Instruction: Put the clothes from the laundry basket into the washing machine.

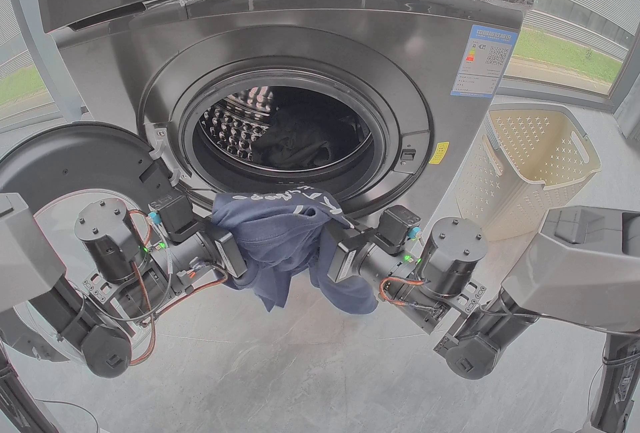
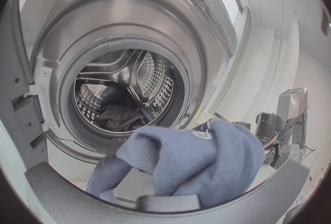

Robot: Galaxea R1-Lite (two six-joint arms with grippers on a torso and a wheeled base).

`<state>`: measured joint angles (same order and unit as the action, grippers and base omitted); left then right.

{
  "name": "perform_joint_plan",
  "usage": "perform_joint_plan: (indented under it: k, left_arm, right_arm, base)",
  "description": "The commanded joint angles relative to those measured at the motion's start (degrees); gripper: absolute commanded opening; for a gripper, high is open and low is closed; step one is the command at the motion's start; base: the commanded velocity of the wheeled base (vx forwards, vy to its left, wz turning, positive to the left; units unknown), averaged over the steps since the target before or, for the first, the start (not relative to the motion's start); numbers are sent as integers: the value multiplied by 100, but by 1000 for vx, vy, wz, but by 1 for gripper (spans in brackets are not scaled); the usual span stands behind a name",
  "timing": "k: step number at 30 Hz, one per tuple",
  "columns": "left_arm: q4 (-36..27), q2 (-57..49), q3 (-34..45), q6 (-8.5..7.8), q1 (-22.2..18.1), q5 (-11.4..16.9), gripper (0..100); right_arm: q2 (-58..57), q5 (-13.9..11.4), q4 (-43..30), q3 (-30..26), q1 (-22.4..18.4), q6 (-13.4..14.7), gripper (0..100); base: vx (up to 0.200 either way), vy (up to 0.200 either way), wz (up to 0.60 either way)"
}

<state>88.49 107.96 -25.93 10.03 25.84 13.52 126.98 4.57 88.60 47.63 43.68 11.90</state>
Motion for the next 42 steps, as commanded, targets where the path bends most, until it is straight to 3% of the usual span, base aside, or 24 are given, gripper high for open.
perform_joint_plan:
  k: [1, 5, 6, 11, 16, 21, 26, 29, 33, 38, 42]
  left_arm:
    - [1, -355, 132, 60, 8, 2, 0]
    - [1, -355, 106, 69, 8, -7, 0]
    - [1, -355, 106, 69, 8, -7, 0]
    - [1, -372, 44, 78, 52, -7, 0]
    - [1, -636, -79, 157, 52, -201, 0]
    - [1, -1023, 53, 306, 61, -209, 0]
    - [-7, -1286, 334, 438, 61, -218, 0]
    - [1, -1286, 633, 350, 52, -227, 0]
    - [1, -1295, 800, 113, 52, -227, 0]
    - [-7, -1286, 844, -10, 52, -236, 0]
    - [-7, -1251, 976, -230, 52, -253, 0]
  right_arm:
    - [108, -18, 8, -17, 150, -21, 0]
    - [108, -18, 8, -8, 211, -12, 0]
    - [108, -18, 8, -8, 211, -12, 100]
    - [90, -35, 8, -70, 255, -21, 100]
    - [-138, -264, -1, -887, 343, -258, 100]
    - [-490, -396, -1, -1660, 387, -355, 100]
    - [-1096, -378, 8, -2179, 176, -258, 100]
    - [-1404, -352, 8, -2363, -158, -188, 100]
    - [-1641, -334, -1, -2469, -659, -179, 100]
    - [-1615, -334, -1, -2653, -887, -214, 100]
    - [-1606, -334, -1, -2794, -1116, -232, 100]
  base:
    - [0, 0, 0]
    - [0, 0, 0]
    - [0, 0, 0]
    - [0, 0, 0]
    - [0, 0, 0]
    - [0, 0, 0]
    - [0, 0, 0]
    - [0, 0, 0]
    - [0, 0, 0]
    - [0, 0, 0]
    - [0, 0, 0]
